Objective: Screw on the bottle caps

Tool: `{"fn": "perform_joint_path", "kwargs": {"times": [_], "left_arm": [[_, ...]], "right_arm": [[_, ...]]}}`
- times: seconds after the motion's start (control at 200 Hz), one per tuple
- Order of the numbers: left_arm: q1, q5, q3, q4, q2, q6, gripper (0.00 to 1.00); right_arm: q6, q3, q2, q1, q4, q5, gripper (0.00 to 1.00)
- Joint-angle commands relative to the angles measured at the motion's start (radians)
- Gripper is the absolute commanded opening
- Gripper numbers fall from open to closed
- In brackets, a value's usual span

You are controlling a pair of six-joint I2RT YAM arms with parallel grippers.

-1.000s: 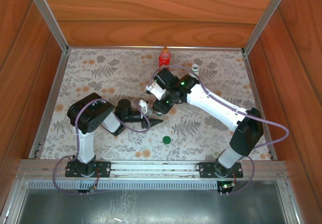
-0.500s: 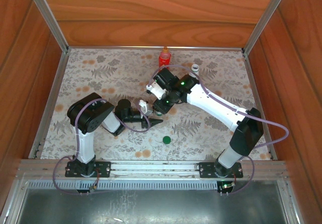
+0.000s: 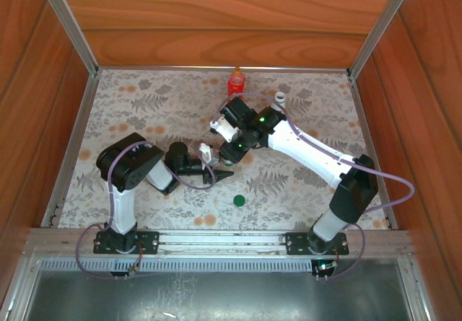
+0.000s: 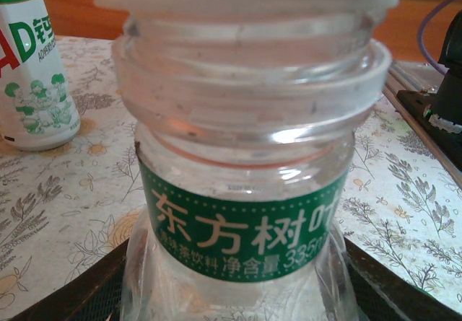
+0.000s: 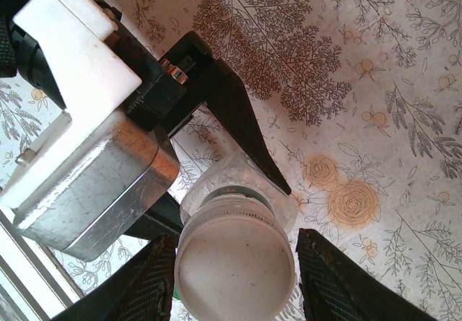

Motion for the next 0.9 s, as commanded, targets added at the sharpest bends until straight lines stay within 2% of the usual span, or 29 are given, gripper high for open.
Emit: {"fn": "perform_joint_path", "kwargs": {"times": [0.0,0.585,0.804,0.894], "left_arm": [[0.006,0.039,0.007,-0.035,0.006,-0.014,0.6],[0.008,0.04,0.01,-0.035,0.01,-0.016,0.6],[0.008,0.041,0.01,-0.035,0.01,-0.016,0.6],[0.008,0.041,0.01,-0.035,0.012,-0.016,0.6]], "right_arm": [[0.006,0.018,0.007,-0.009,-0.008,-0.003,0.5],[0.005,-0.004,-0.041,-0.009,0.029,-0.042,0.6],[0.052,-0.041,-0.097,-0.022,0.101,-0.031,0.58],[0.068,-0.056,-0.106,-0.036,0.112,-0.032,0.5]]}}
